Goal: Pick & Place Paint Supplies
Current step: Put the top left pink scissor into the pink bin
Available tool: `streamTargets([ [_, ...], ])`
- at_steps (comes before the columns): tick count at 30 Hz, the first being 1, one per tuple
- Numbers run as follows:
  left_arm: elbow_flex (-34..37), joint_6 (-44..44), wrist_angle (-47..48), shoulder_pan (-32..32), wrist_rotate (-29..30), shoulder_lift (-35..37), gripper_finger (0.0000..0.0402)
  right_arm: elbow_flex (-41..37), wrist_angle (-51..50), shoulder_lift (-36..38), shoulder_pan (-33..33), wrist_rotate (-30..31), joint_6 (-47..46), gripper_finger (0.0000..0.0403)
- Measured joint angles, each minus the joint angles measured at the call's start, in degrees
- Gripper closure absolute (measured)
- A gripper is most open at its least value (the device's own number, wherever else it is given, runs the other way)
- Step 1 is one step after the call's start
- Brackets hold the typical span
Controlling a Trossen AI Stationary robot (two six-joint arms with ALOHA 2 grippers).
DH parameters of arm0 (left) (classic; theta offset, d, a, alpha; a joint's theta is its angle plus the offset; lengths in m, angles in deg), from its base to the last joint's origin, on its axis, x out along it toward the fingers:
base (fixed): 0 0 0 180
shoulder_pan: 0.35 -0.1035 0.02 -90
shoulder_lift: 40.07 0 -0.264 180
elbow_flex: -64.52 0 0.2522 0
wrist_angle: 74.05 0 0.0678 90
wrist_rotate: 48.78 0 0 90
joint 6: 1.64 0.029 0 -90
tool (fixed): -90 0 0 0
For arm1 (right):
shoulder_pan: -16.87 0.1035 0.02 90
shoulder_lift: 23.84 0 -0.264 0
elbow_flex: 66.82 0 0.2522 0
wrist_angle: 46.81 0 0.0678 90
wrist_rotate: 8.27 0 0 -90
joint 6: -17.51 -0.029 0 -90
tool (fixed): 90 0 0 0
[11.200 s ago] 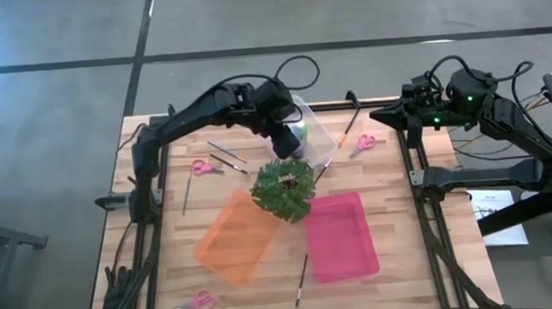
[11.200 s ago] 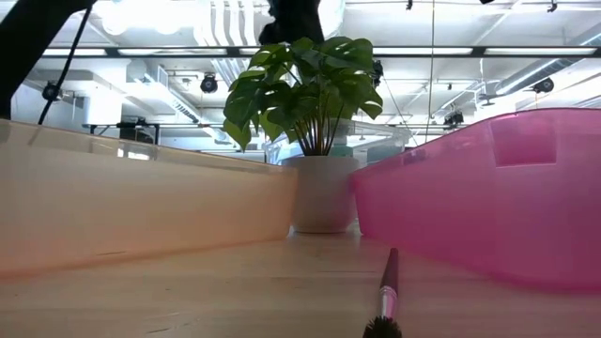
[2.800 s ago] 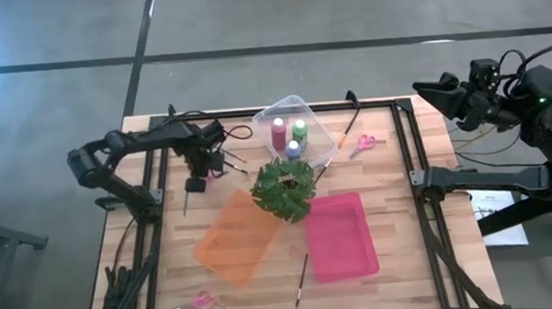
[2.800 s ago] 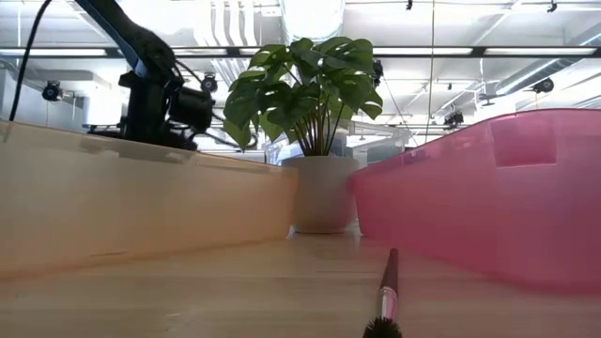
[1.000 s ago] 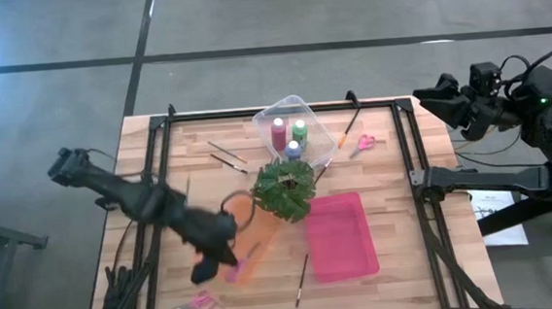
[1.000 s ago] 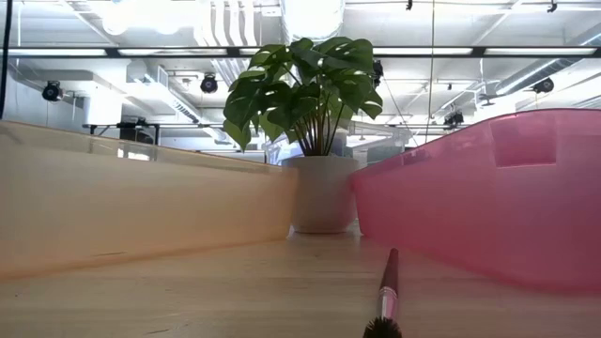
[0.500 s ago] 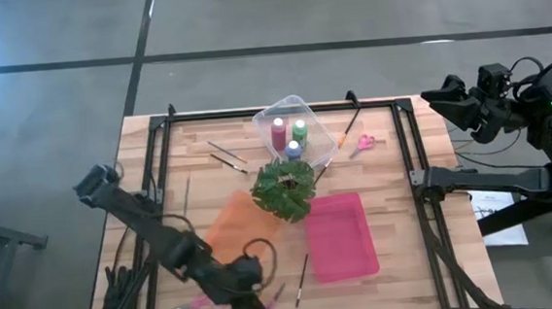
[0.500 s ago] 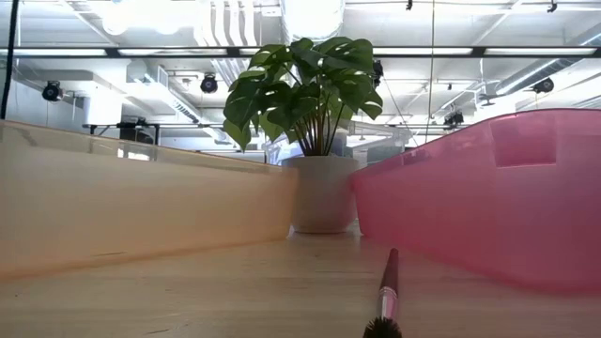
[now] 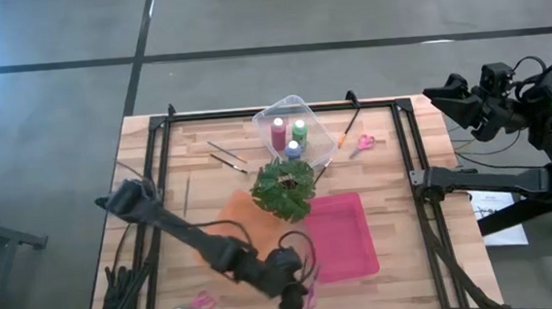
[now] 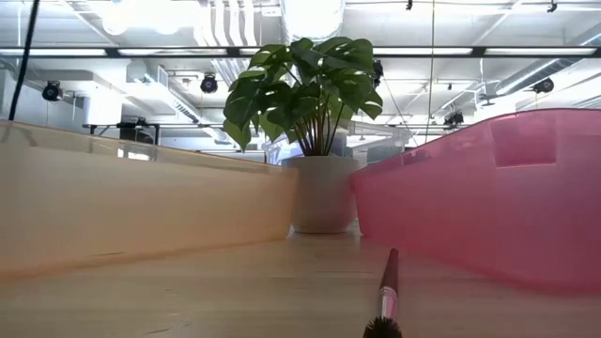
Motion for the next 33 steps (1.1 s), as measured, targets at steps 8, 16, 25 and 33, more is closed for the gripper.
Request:
streamTargets([
  [8,0.0,1.76,-6.52,-5.13,1.9,-4.88,0.0399,0.0,0.02,0.07,-0.01,0.5,0.03,0.02],
  [16,0.0,3.53,-6.59,-7.6,4.84,-4.75,0.0399,0.0,0.02,0.07,-0.01,0.56,2.64,0.02],
  [25,0.02,4.78,-6.01,-10.18,4.86,-4.75,0.0398,0.0,0.02,1.03,0.0,0.63,2.9,0.02],
  [33,0.02,4.77,-6.15,-10.2,4.83,-4.75,0.0348,-0.02,-0.01,2.5,0.01,1.88,3.05,0.02],
])
